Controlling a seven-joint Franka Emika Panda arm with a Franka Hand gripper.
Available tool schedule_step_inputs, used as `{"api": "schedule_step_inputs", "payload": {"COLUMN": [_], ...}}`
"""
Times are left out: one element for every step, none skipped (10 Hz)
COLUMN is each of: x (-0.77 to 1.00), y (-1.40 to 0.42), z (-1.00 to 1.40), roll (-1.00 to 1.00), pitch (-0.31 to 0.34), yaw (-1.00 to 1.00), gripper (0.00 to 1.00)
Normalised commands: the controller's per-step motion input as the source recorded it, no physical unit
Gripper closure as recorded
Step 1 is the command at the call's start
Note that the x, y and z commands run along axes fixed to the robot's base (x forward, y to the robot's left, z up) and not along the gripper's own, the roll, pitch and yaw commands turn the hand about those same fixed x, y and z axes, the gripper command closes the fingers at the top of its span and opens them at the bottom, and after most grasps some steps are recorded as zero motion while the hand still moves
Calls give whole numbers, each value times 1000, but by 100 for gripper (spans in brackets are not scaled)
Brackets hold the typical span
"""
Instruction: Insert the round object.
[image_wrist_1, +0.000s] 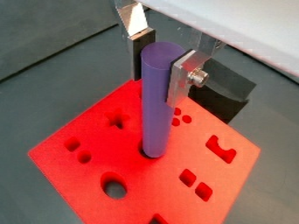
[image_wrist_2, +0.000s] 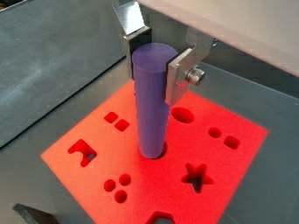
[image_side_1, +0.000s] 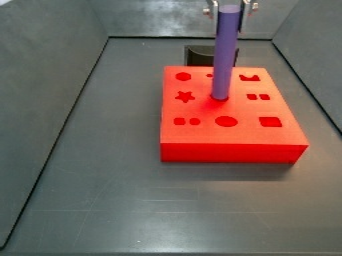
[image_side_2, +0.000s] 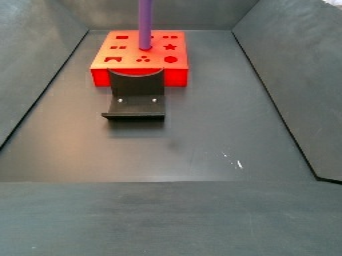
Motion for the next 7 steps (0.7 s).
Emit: {"api": "schedule_step_inputs", "payload": {"x": [197, 0, -177, -526, -483, -306, 0], "y": [0, 0, 0, 0, -54, -86, 0], "z": [-160, -151, -20, 0, 0, 0, -103], "roll": [-61, -41, -14, 0, 0, -10, 0], "pitch": [-33, -41, -53, -83, -157, -169, 0], "yaw": [0, 0, -3, -17, 0, 0, 0], "gripper": [100, 100, 100, 100, 100, 100, 100]}}
